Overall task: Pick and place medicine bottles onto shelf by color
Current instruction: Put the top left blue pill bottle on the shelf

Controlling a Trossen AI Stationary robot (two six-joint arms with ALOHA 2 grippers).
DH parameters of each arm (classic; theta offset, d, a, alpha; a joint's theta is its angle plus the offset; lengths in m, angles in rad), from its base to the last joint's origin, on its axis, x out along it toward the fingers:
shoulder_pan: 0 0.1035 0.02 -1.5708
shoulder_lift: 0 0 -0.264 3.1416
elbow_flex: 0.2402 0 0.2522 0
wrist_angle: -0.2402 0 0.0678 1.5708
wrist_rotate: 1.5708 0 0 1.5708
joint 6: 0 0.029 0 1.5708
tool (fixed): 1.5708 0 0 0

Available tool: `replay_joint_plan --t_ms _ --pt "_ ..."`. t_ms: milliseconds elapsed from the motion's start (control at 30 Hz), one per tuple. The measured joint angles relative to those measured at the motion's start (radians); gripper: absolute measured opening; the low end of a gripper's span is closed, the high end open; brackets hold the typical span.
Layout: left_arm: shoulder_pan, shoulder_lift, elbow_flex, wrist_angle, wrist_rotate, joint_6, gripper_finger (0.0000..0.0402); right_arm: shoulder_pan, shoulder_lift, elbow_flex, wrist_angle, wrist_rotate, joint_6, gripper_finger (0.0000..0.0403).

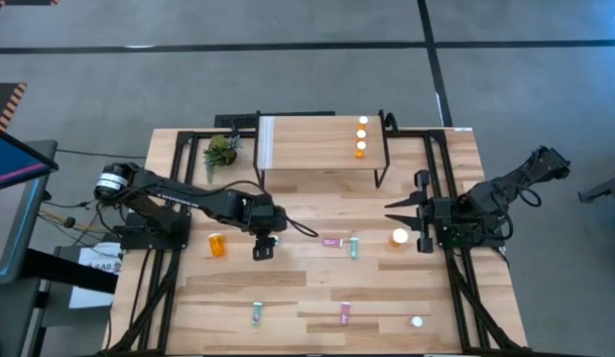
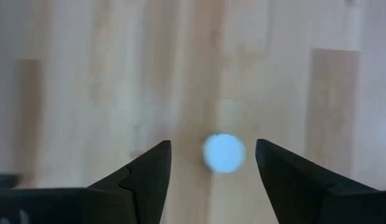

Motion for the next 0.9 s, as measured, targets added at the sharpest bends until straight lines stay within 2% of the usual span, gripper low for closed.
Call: replay_joint_plan --t_ms 267,433,900 --pt "0.0 0.071 -0.002 -0.003 0.03 0.013 0.0223 0.0 0.018 0.001 0.019 0.0 0.01 0.0107" --pt "0.001 0.074 -0.002 0.006 0.003 0.02 0.0223 0.001 0.028 0.0 0.019 0.0 0.01 0.0107" --pt "0.003 0.089 -0.002 0.006 0.019 0.037 0.0222 0.001 0.032 0.0 0.022 0.0 0.01 0.0107"
